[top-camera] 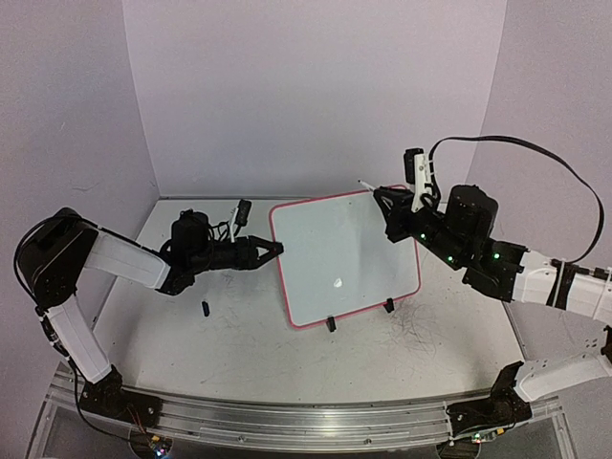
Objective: Write a sentence on the whiteboard
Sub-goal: Hold the whiteboard at the center of the board.
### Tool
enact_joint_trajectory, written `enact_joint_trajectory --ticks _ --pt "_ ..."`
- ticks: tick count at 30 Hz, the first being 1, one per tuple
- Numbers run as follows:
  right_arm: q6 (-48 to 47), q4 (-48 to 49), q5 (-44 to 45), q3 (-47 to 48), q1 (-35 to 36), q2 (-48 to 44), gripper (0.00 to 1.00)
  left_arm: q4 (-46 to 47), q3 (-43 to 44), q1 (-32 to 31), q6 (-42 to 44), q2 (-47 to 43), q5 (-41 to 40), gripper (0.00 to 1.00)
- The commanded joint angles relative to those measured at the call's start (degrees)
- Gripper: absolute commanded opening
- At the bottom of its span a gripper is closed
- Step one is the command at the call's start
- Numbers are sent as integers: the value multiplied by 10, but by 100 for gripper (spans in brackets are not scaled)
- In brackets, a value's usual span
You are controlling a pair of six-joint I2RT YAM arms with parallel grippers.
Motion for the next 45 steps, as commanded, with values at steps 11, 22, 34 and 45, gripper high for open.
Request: enact_joint_trajectory --ticks 11,22,34,45 --pt "-16 4 45 28 1 0 0 -22 91 50 -71 32 99 66" --pt "-57 23 40 -23 1 -26 0 -30 87 54 -42 23 90 58" --pt "-57 30 45 -28 1 -14 0 -31 91 56 -39 35 96 44" --pt "-49 13 -11 -5 2 21 0 -31 100 61 -36 31 98 46"
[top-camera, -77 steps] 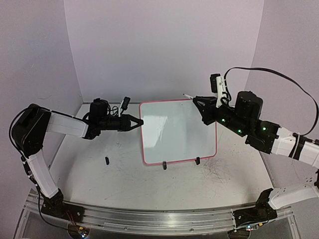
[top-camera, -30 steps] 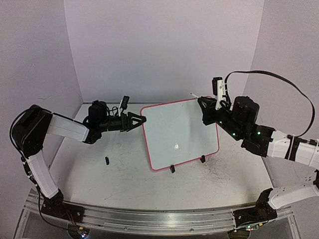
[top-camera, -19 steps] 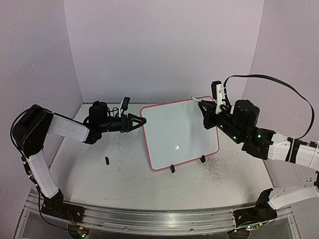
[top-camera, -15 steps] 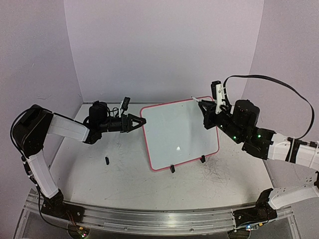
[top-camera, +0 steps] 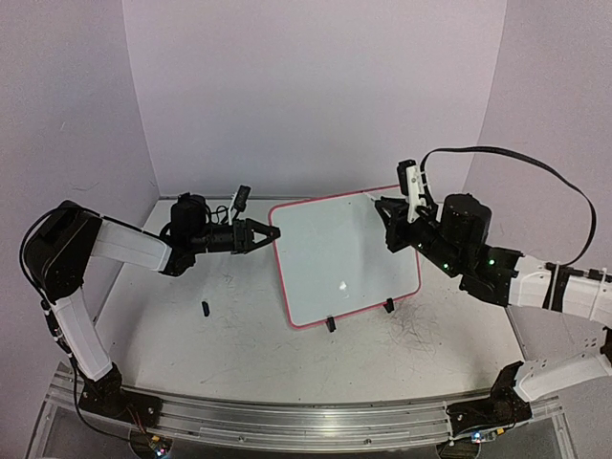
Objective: Write a sentence on the whiteboard
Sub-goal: Hold the whiteboard at the center of the board.
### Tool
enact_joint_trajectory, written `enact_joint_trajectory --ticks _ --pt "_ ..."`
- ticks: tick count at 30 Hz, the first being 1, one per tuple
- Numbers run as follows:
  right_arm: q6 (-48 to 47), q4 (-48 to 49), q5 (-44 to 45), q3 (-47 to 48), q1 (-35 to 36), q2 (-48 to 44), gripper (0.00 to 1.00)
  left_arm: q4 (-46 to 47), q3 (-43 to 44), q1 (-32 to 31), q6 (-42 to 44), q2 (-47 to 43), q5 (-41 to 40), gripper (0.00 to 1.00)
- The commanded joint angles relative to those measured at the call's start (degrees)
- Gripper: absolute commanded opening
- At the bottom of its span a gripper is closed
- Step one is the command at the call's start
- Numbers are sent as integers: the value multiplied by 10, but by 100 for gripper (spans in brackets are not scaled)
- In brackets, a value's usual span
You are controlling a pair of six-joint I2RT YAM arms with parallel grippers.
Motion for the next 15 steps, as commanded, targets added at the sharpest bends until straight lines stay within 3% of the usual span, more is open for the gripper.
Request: enact_joint_trajectory --ticks 1,5,15 --pt "3 8 -41 26 2 20 0 0 22 12 9 -5 -3 48" --pt "-4 4 -66 37 15 35 0 -1 25 17 6 -7 -3 59" --pt "-20 5 -91 55 35 57 0 -1 37 20 -4 -7 -5 56"
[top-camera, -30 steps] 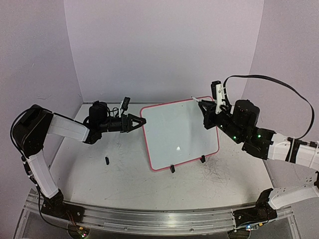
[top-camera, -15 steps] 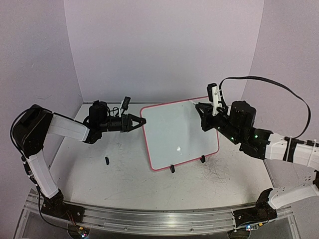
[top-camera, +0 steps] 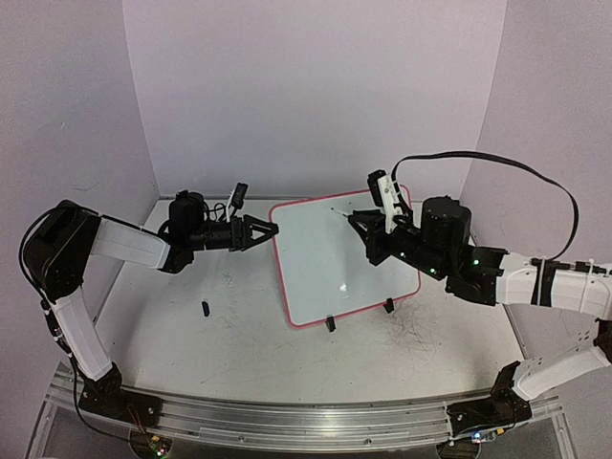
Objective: Write a sentence on the whiteboard
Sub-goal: Hold the whiteboard at the center of the board, then write a sentence on the whiteboard.
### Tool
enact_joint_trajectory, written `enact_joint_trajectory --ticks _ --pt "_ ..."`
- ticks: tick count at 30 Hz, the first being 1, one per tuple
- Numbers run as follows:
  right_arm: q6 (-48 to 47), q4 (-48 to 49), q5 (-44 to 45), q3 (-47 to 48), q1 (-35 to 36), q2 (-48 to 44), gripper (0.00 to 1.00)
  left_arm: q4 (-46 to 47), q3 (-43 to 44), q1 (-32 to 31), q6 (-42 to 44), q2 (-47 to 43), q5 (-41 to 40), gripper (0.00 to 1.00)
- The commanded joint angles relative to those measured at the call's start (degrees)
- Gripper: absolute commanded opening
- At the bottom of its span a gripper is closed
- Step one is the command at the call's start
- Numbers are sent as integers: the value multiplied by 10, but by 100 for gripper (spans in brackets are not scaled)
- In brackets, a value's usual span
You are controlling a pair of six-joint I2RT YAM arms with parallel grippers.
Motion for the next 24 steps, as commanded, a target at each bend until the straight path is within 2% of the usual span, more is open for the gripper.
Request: enact_joint_trajectory --ticks 1,7,10,18,24 --pt "-14 18 -20 31 3 7 0 6 33 9 -7 -7 -8 57" --pt "-23 24 -37 40 4 16 0 -11 73 9 -7 11 6 57" --pt "-25 25 -40 40 4 17 0 -17 65 9 3 14 6 56" --pt "-18 23 -62 53 13 39 0 -17 60 9 9 14 9 42" --pt "-17 21 -68 78 31 75 0 -17 69 9 10 21 14 43"
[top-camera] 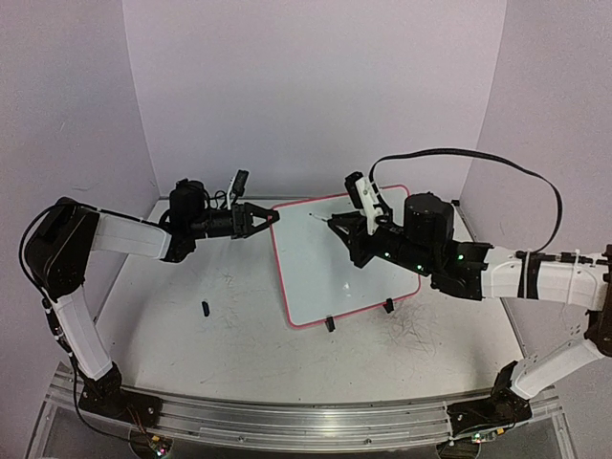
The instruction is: Write a sentence on the whiteboard
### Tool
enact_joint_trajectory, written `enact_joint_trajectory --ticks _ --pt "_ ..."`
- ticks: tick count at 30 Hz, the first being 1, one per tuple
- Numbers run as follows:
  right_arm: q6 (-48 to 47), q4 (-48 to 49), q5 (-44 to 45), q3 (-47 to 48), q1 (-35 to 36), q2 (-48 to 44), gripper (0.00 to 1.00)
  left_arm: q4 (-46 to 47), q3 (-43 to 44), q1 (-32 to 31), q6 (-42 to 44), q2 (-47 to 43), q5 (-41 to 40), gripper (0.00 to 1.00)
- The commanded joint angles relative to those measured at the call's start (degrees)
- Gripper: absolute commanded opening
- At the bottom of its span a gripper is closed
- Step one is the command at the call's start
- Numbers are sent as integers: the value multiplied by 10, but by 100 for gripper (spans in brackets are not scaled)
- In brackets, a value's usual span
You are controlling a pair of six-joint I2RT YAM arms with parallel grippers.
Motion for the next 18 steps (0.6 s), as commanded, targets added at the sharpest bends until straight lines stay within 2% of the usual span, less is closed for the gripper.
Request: enact_joint_trajectory --ticks 1,7,14,18 --pt "1 17 -10 42 13 29 0 -1 18 3 10 15 3 42" --pt "-8 17 -8 48 19 46 0 -1 19 1 7 19 -10 28" --pt "-16 32 2 42 26 62 0 0 24 -11 12 26 -12 22" --pt "-8 42 6 43 28 73 0 0 10 -20 19 15 -31 13"
